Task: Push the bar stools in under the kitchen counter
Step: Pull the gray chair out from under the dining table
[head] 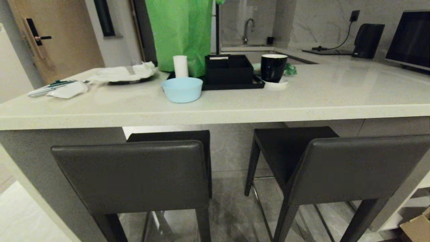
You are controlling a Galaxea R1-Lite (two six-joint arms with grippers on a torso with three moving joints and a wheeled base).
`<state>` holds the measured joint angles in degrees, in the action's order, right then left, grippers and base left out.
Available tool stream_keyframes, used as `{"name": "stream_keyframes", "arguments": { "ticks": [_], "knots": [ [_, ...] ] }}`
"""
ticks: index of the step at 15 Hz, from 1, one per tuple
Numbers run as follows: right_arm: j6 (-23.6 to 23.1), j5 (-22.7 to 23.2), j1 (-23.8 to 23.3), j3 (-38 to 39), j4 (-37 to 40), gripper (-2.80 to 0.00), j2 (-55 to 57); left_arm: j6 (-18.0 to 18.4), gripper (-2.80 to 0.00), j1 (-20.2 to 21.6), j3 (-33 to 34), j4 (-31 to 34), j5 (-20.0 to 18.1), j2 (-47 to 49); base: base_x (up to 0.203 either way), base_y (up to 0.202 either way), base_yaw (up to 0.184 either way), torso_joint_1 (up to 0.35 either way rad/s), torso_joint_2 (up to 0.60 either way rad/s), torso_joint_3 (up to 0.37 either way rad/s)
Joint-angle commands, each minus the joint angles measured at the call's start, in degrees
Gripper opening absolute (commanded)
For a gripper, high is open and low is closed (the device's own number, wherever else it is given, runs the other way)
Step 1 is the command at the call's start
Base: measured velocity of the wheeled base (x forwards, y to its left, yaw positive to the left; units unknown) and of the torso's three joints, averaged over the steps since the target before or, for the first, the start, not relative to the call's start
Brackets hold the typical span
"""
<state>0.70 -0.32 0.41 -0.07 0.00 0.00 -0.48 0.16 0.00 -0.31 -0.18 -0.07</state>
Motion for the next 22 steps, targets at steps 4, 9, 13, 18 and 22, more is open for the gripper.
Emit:
{"name": "stream_keyframes", "arguments": {
  "ticks": [4,9,13,18,22],
  "knots": [
    [0.0,0.0,0.0,0.0,0.0,-2.80,0.0,0.0,-2.80,0.0,0.2,0.0,0.0,0.1,0.000,0.198,-0.002,0.002,0.00,0.001],
    [0.0,0.0,0.0,0.0,0.0,-2.80,0.1,0.0,-2.80,0.0,0.2,0.0,0.0,0.1,0.000,0.196,-0.002,0.001,0.00,0.002],
    [0.0,0.0,0.0,0.0,0.0,-2.80,0.0,0.0,-2.80,0.0,0.2,0.0,0.0,0.1,0.000,0.140,-0.003,0.002,0.00,0.000],
    [0.0,0.0,0.0,0.0,0.0,-2.80,0.0,-0.1,-2.80,0.0,0.2,0.0,0.0,0.0,0.000,0.000,0.000,0.000,0.00,0.000],
    [-0.1,0.1,-0.1,0.0,-0.1,-2.80,0.0,0.2,-2.80,0.0,-0.1,0.8,-0.1,0.0,0.000,0.000,0.000,0.000,0.00,0.000]
  ]
}}
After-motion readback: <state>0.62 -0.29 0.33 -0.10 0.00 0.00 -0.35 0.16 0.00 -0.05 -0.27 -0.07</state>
